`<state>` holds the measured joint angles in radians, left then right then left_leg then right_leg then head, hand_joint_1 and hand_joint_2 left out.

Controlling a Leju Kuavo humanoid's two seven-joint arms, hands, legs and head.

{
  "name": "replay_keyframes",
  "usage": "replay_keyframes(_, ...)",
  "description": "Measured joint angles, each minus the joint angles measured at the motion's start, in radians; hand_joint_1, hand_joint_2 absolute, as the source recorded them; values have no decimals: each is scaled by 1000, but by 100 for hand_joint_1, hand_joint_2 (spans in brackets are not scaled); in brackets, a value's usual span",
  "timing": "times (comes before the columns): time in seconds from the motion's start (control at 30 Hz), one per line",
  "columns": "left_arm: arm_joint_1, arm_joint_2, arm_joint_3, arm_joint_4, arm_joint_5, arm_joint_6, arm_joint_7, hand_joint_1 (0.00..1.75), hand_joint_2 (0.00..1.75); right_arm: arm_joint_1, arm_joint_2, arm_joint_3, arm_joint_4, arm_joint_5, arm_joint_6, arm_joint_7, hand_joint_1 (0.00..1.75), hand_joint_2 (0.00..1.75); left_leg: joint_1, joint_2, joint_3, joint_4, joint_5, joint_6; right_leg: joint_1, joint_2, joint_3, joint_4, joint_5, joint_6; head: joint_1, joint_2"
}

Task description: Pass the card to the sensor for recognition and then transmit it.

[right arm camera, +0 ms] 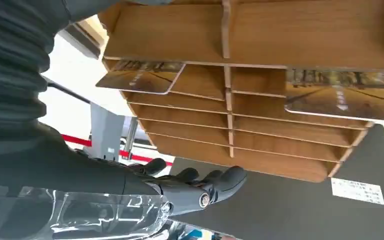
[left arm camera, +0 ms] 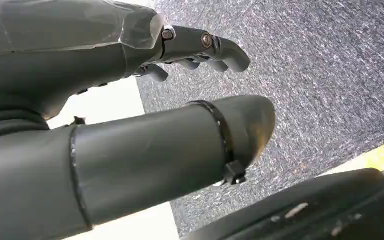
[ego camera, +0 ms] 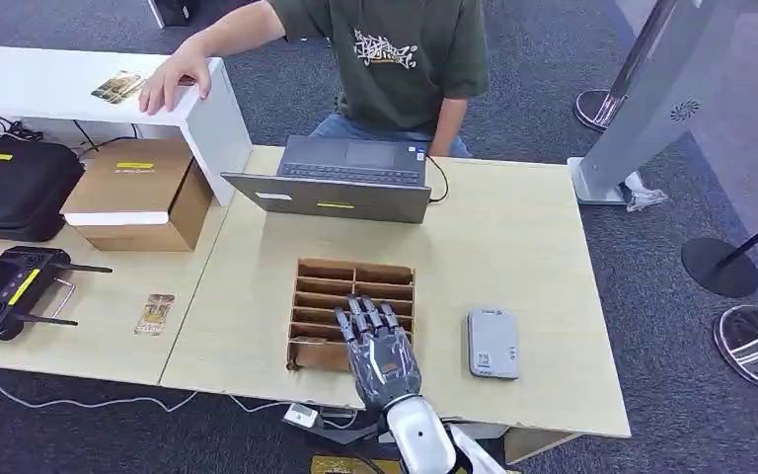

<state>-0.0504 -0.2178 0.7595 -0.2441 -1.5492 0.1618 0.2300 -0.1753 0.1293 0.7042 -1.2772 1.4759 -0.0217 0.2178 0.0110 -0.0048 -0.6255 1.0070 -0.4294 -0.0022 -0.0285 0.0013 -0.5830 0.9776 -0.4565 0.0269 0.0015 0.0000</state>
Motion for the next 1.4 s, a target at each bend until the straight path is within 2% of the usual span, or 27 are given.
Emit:
replay_keyframes(0.57,1,-5,-1,0,0,16,-2,0,0,-36,25,5,47,-41,-7,46,0,175,0,0,0,0,0,0,0,0,0,0,0,0,0,0)
replay_keyframes(0.73,1,-5,-2,0,0,16,0,0,0,-26,37,5,44,-17,11,102,0,175,0,0,0,0,0,0,0,0,0,0,0,0,0,0)
replay_keyframes(0.87,1,-5,-2,0,0,17,1,0,0,-24,39,3,42,-6,21,121,0,175,0,0,0,0,0,0,0,0,0,0,0,0,0,0)
replay_keyframes(1.1,1,-5,-2,0,0,18,5,0,0,-23,39,-23,42,5,20,132,0,175,0,0,0,0,0,0,0,0,0,0,0,0,0,0)
replay_keyframes(1.4,2,-5,-2,0,0,18,11,0,0,-4,39,-80,24,10,34,180,0,175,0,0,0,0,0,0,0,0,0,0,0,0,0,0)
